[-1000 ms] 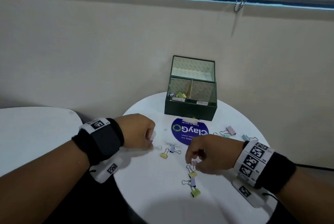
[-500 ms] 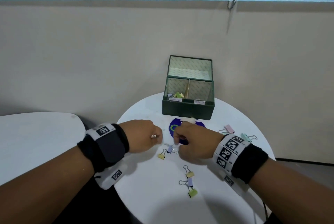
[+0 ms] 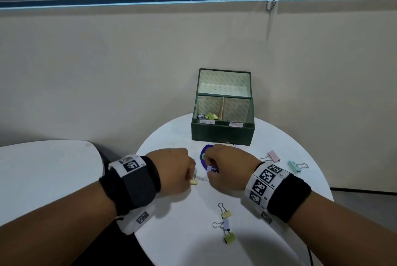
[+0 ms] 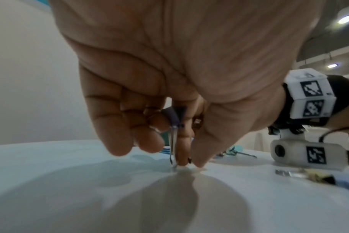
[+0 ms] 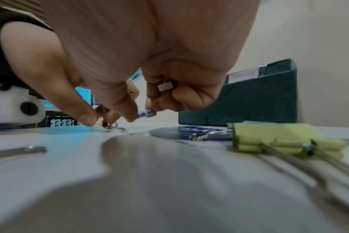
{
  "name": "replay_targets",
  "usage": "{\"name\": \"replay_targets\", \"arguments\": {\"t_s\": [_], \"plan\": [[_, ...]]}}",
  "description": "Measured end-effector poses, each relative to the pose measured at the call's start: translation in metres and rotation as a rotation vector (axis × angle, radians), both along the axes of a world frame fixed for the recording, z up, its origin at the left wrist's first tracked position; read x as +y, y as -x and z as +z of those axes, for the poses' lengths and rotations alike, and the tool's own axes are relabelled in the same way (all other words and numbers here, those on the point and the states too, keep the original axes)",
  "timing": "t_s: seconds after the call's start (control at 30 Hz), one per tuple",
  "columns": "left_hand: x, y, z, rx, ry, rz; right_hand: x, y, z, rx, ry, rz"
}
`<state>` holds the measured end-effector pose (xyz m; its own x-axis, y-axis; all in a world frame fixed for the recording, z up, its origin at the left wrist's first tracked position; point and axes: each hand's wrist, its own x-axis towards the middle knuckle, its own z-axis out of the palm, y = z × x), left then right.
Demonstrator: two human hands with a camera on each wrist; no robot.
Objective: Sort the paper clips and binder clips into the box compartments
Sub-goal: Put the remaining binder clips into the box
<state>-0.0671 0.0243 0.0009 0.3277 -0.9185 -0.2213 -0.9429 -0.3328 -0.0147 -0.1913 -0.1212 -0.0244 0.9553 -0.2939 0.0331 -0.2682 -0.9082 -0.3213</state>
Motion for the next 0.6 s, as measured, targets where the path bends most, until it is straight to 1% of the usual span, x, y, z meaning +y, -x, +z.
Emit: {"name": "replay_targets", "arguments": {"t_s": [0.07,0.13,0.23,0.3,0.37,0.5,0.53,0.6], "plan": [[-0.006,-0.009,0.011,0.032,0.008,0.026,-0.002,0.0,-0.001,-0.005,-0.006,-0.059],[-0.016,-0.021,0.029,0.033,0.066,0.05,-0.002,0.0,0.0,0.006,-0.022,-0.093],[-0.042,-0.041,0.056,0.05,0.231,0.094,-0.001,0.001,0.001,0.02,-0.035,-0.111],[-0.065,-0.052,0.067,0.08,0.339,0.117,0.0,0.001,0.001,0.032,-0.045,-0.117],[-0.088,-0.062,0.069,0.124,0.392,0.154,0.001,0.001,0.004,0.043,-0.065,-0.132],[-0.111,-0.069,0.061,0.24,0.349,0.232,0.002,0.003,0.008,0.048,-0.072,-0.134],[-0.11,-0.069,0.059,0.249,0.388,0.239,0.001,0.003,0.009,0.04,-0.068,-0.13],[-0.102,-0.066,0.054,0.248,0.532,0.248,0.001,0.004,0.01,0.004,-0.064,-0.122]]}}
